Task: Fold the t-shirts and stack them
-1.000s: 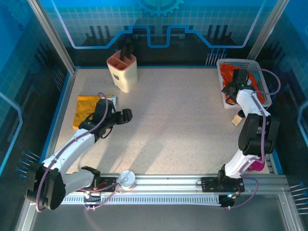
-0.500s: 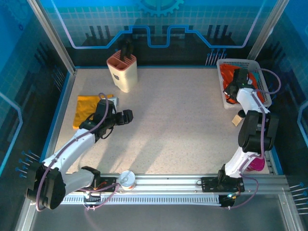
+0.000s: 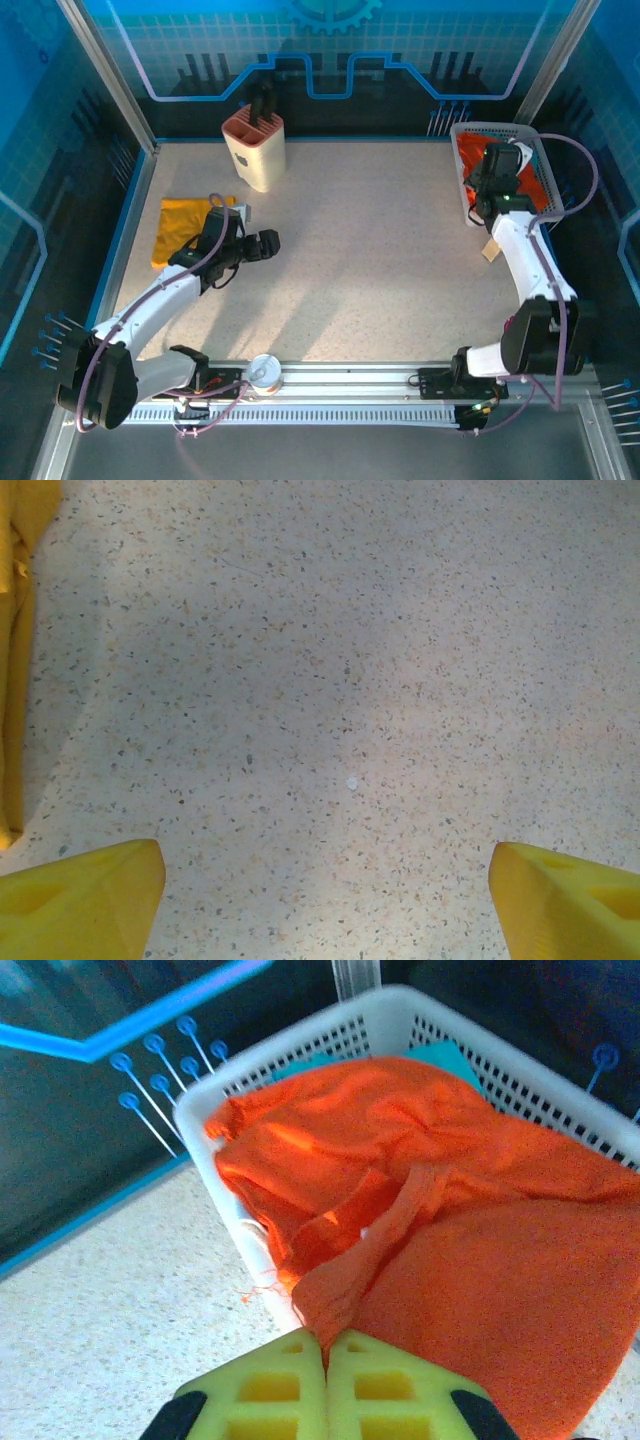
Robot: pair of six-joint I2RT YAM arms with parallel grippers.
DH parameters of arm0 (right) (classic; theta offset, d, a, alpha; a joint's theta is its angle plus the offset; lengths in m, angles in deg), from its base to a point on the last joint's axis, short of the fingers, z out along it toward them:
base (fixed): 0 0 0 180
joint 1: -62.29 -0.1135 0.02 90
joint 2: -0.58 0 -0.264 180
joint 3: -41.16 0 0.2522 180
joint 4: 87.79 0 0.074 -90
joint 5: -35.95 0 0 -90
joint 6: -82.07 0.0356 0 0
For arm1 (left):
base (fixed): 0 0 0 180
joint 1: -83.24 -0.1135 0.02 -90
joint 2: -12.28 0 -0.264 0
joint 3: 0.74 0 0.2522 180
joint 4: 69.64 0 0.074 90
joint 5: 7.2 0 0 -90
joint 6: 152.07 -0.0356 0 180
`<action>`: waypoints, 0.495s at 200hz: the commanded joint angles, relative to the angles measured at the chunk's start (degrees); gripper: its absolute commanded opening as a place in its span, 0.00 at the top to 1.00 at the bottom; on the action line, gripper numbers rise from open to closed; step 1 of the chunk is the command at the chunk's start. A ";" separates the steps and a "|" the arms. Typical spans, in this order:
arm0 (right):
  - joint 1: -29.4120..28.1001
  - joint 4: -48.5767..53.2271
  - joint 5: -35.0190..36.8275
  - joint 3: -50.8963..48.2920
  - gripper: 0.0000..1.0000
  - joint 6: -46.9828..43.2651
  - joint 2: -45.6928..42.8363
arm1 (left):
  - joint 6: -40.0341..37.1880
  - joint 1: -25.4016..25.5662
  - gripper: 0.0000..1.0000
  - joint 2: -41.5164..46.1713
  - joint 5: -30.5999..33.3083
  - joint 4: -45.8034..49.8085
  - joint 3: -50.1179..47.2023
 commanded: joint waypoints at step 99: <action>-19.50 -6.34 -1.37 1.59 1.00 -20.19 -12.26 | 0.67 0.41 0.13 -5.28 -2.96 1.27 5.86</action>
